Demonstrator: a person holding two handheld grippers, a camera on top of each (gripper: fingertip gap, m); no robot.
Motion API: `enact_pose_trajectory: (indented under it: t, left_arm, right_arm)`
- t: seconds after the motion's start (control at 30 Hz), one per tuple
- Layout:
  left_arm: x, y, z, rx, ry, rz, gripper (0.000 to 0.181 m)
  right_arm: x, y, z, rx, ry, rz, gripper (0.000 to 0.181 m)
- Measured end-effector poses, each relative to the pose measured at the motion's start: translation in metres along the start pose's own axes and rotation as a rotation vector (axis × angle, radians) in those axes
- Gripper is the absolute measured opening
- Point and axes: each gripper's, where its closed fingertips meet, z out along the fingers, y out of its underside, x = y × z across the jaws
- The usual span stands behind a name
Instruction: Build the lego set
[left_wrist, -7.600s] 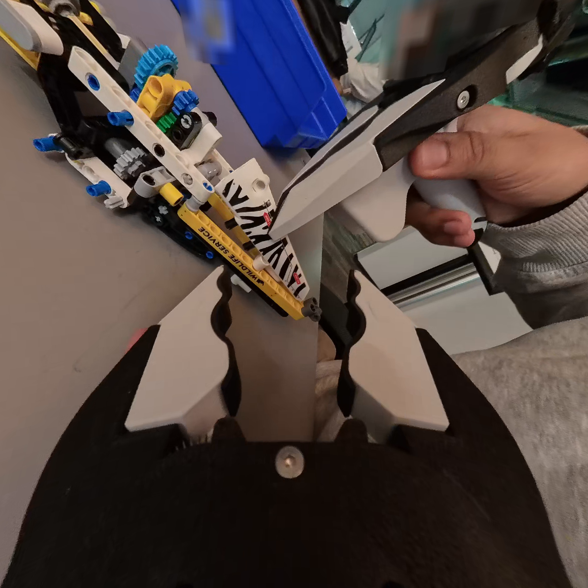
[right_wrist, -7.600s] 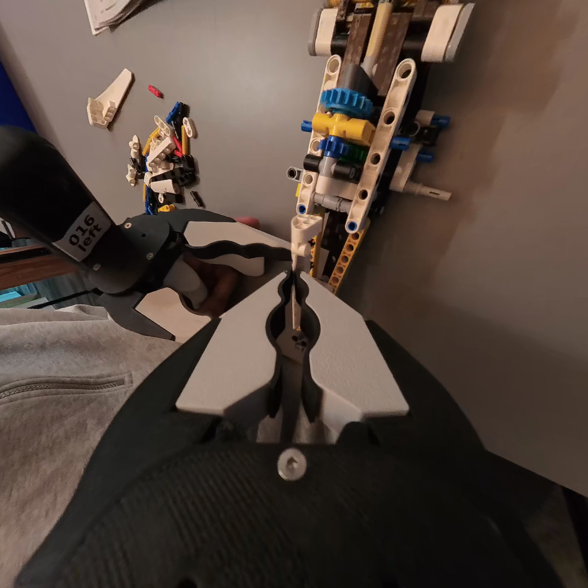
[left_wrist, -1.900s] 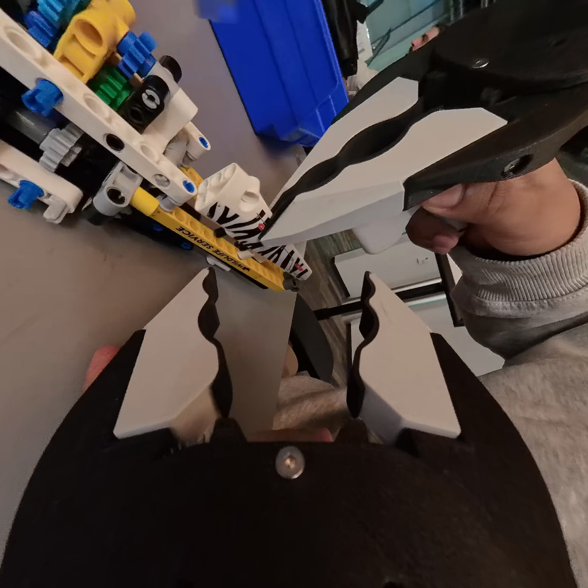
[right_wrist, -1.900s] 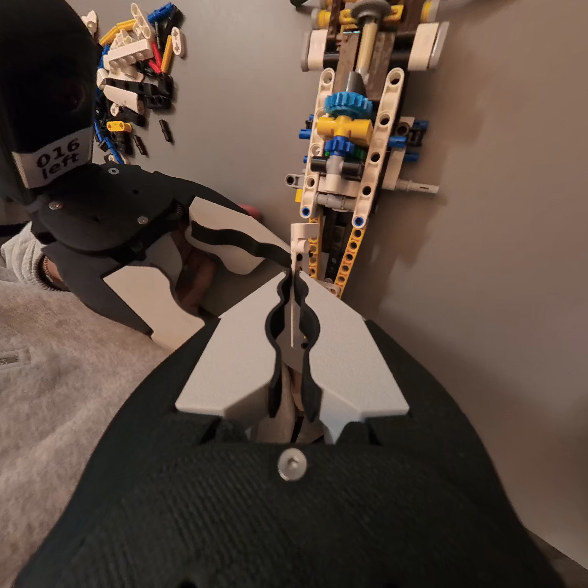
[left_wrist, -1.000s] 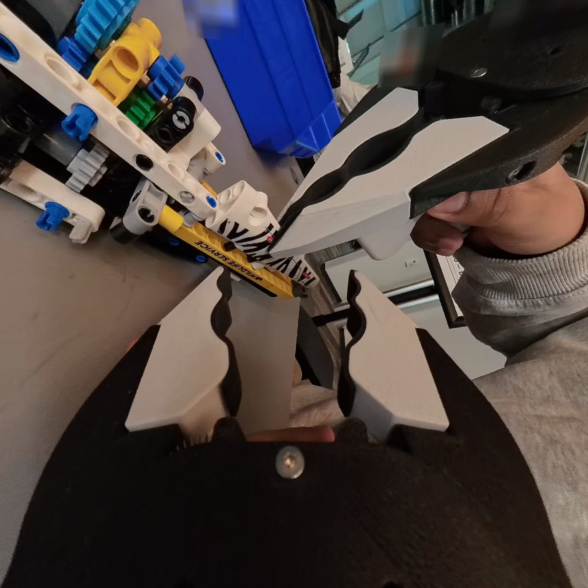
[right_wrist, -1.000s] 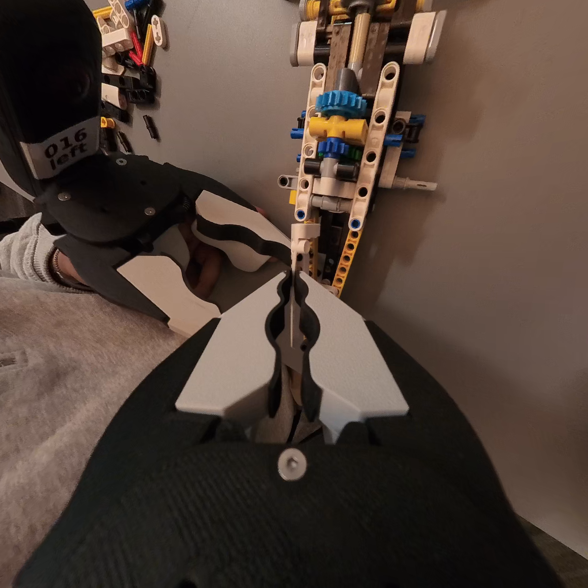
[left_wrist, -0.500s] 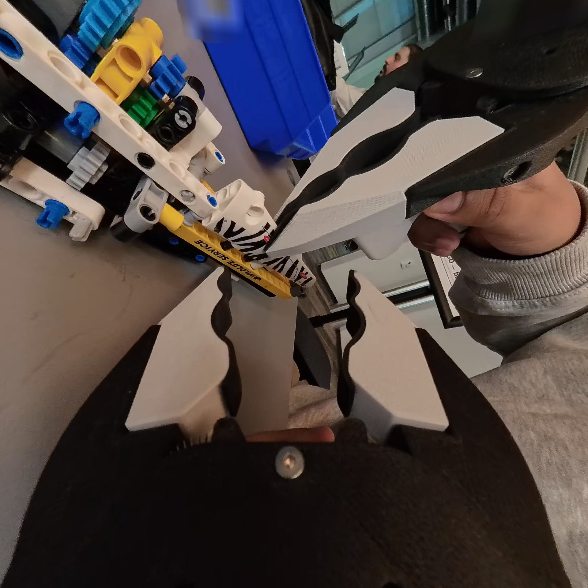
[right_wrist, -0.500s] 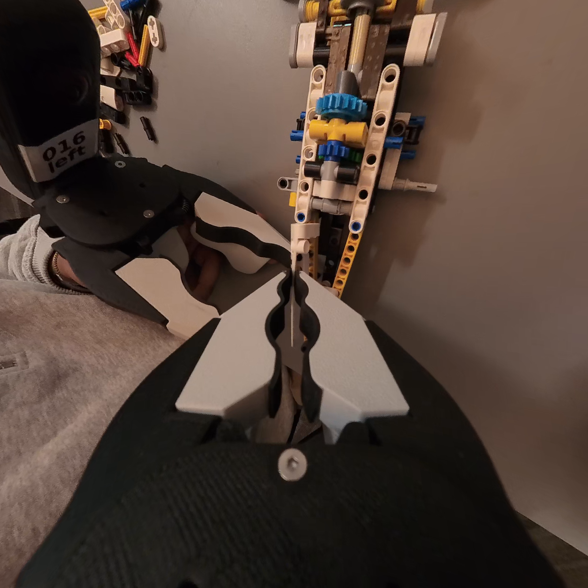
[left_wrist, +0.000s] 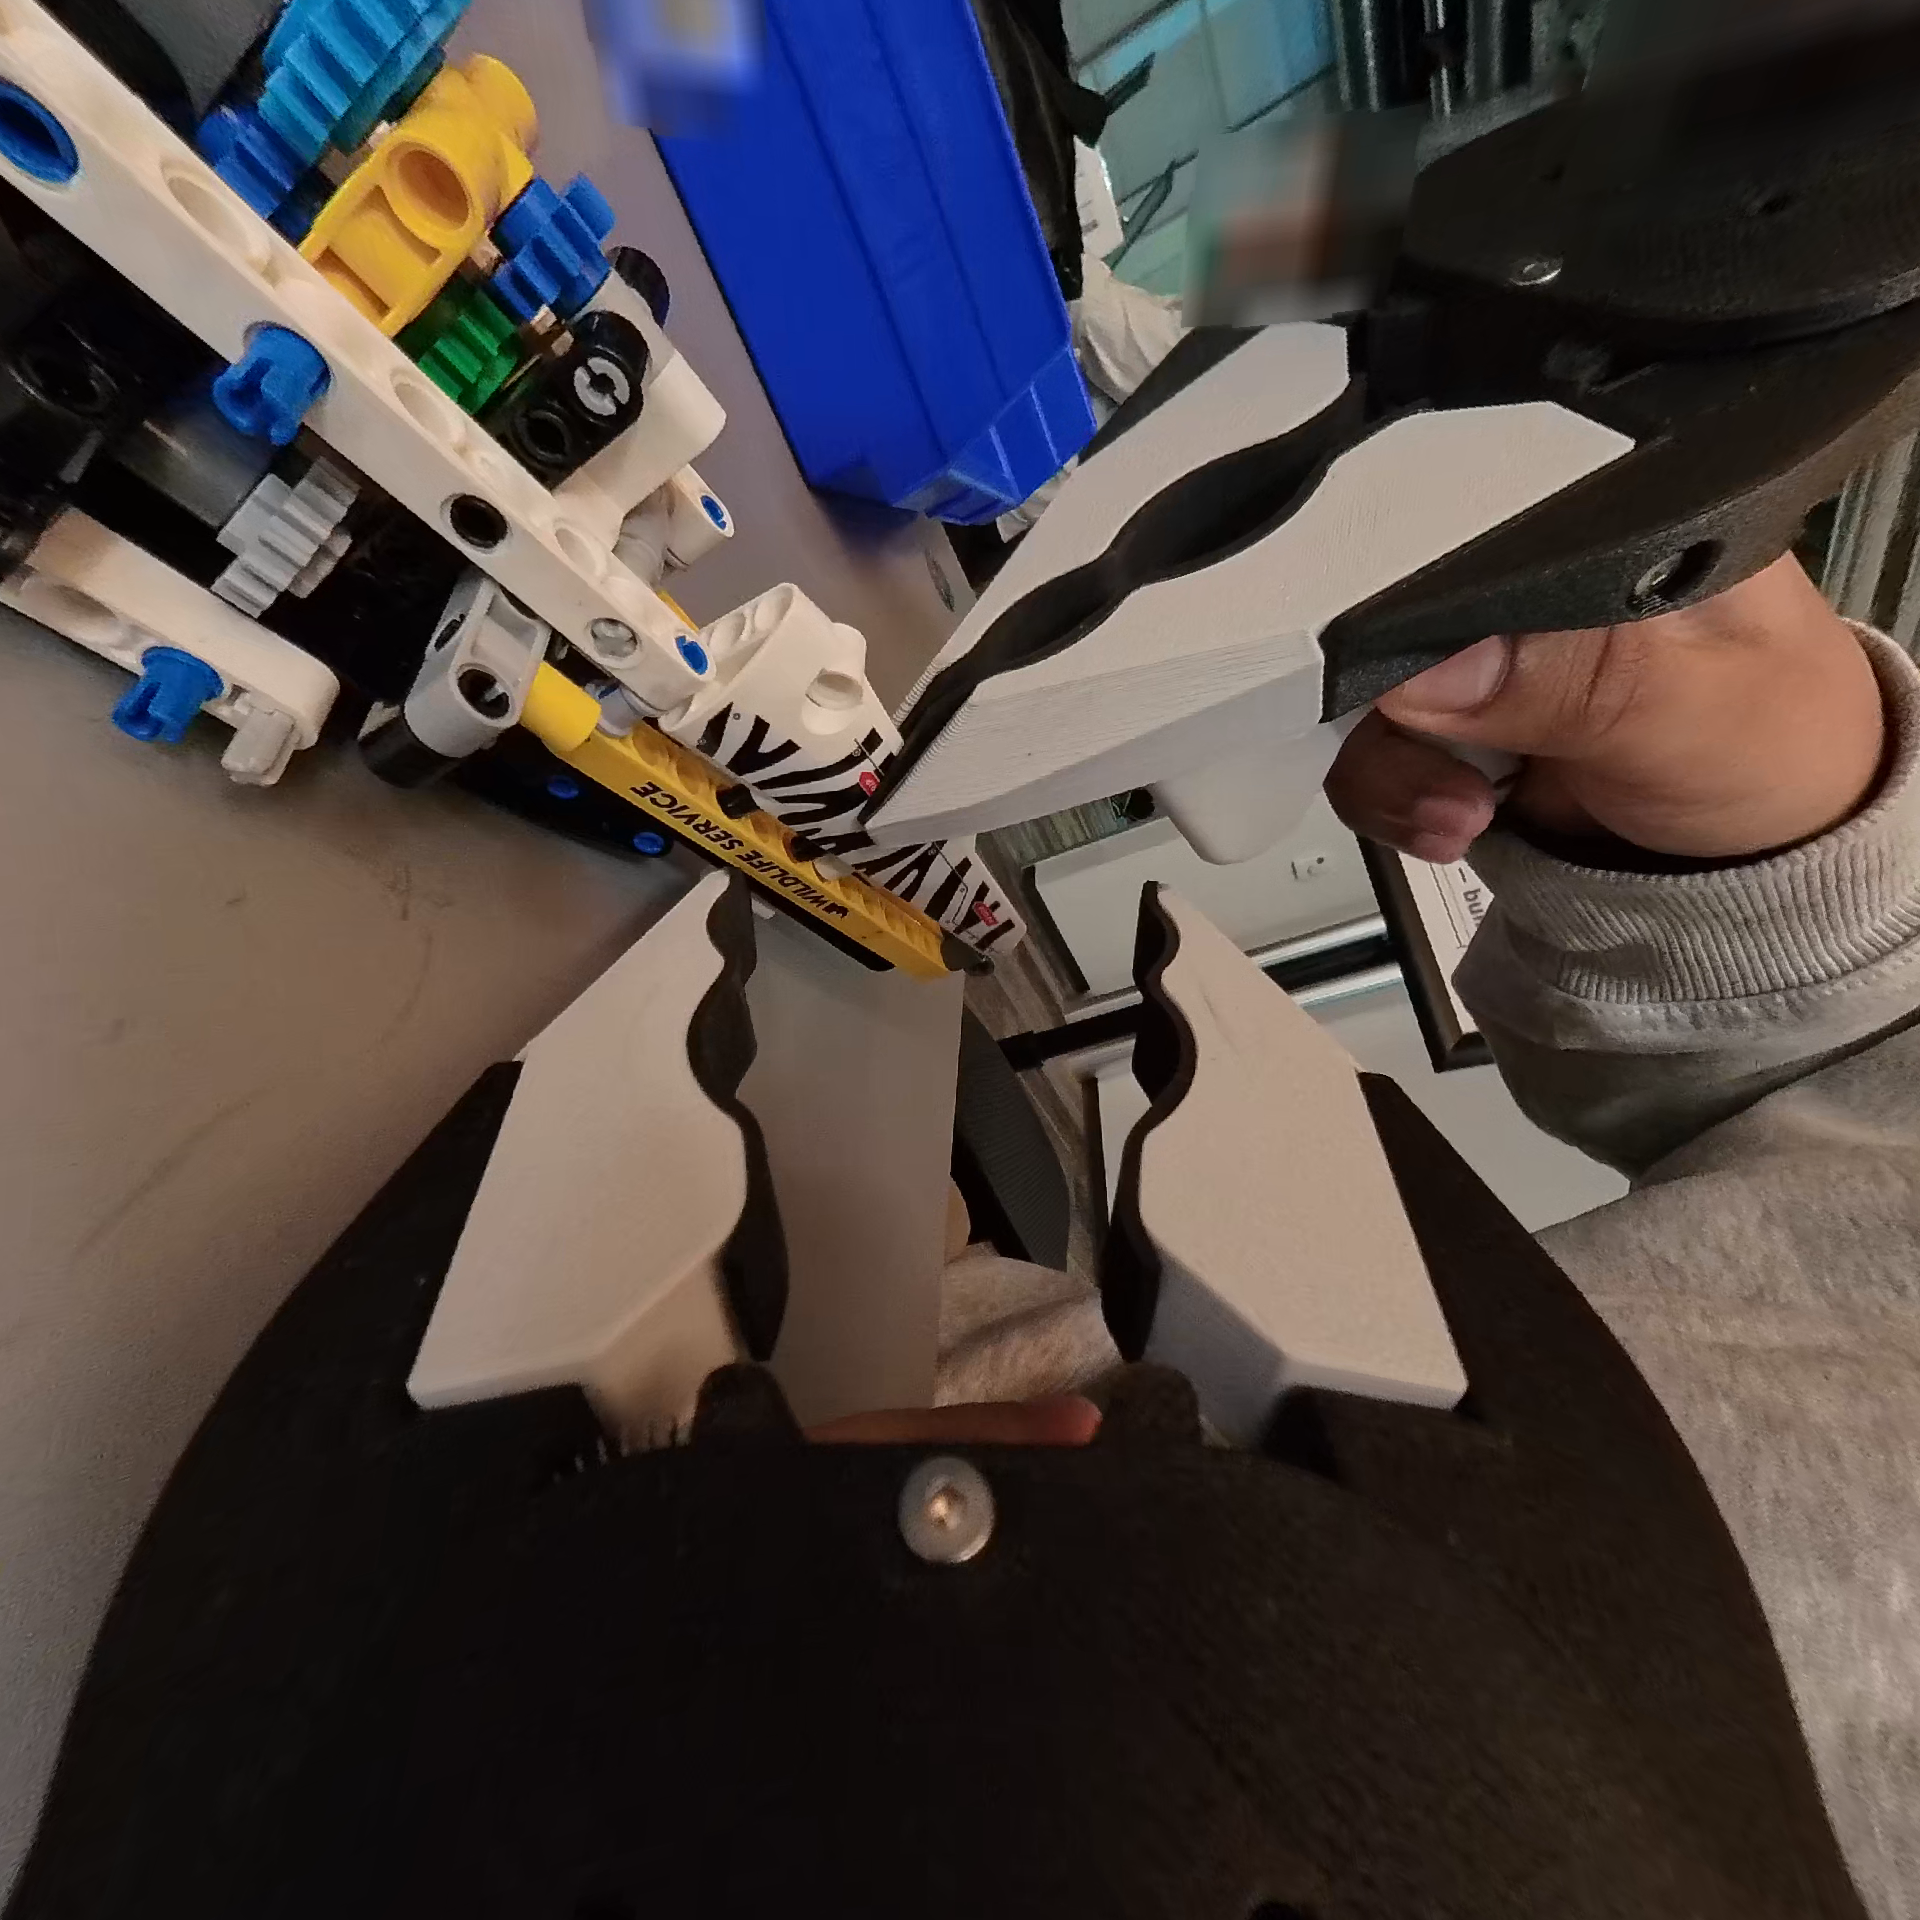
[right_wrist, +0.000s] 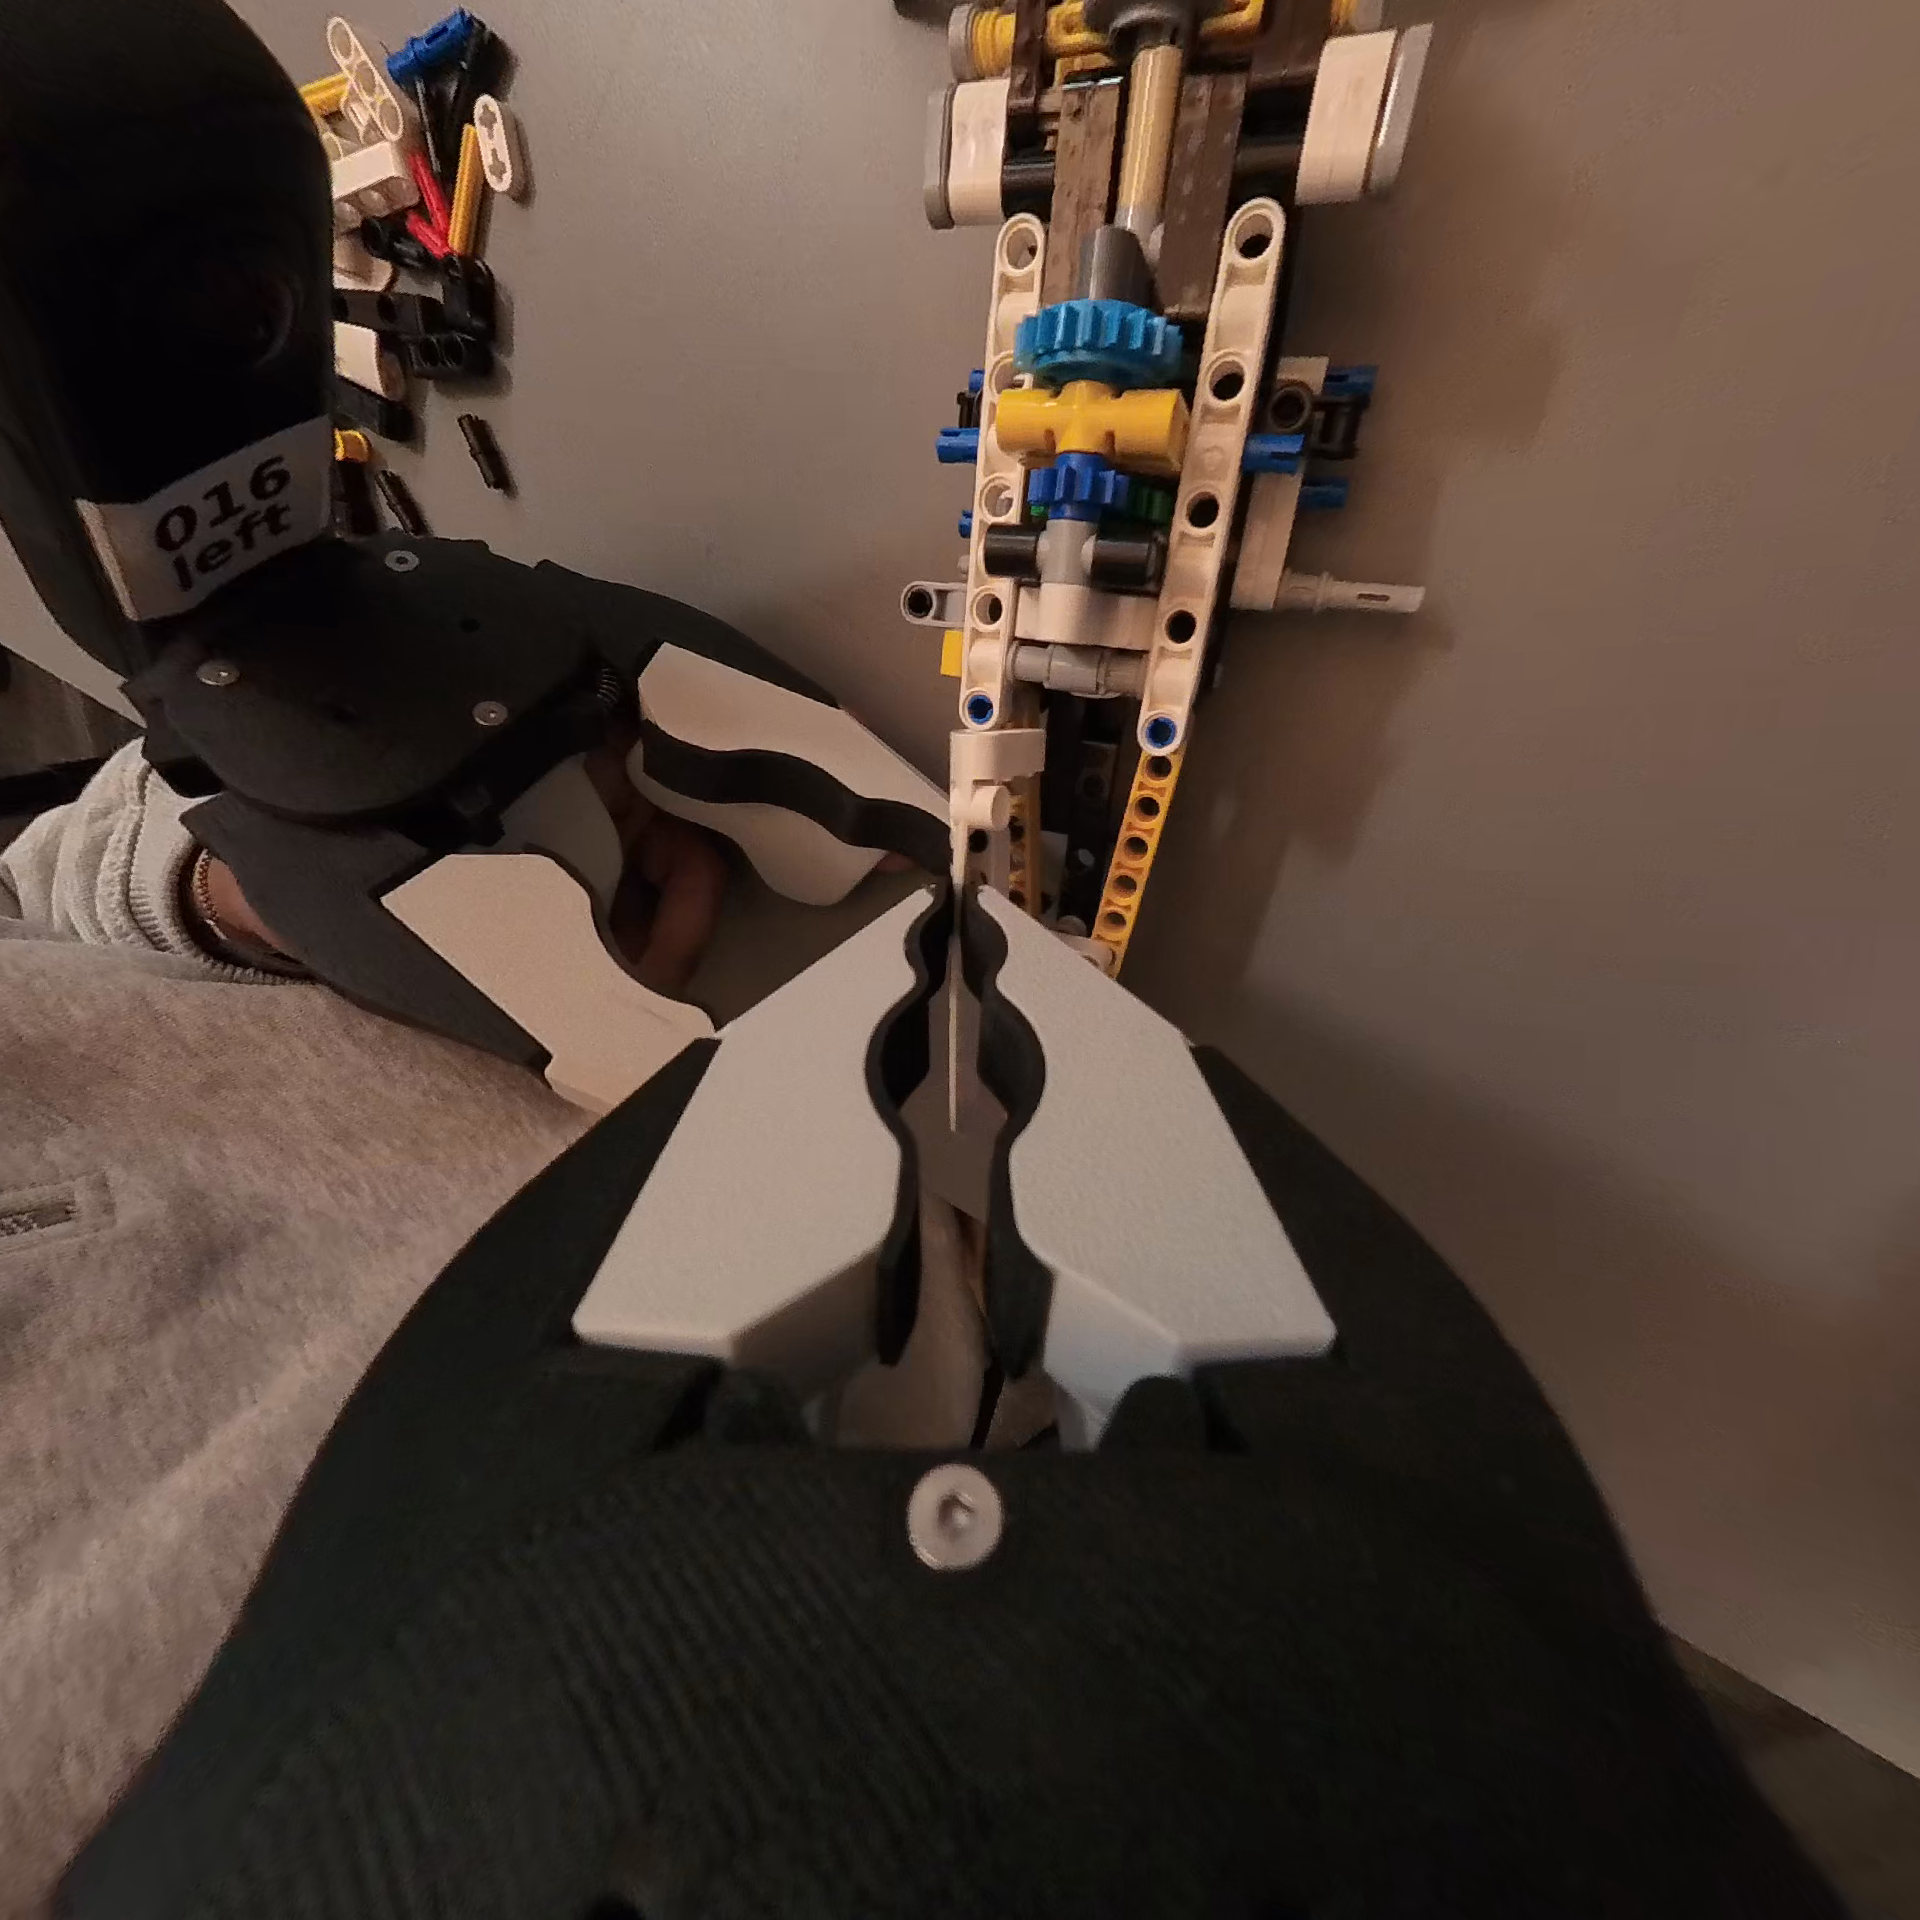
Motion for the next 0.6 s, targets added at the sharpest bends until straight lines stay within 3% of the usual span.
enact_pose_trajectory:
  t: [0.6]
  left_arm:
    - [0.0015, -0.0014, -0.0004, 0.006, 0.023, -0.013, 0.069]
  right_arm:
    - [0.001, 0.002, 0.0007, -0.009, 0.021, -0.035, 0.0]
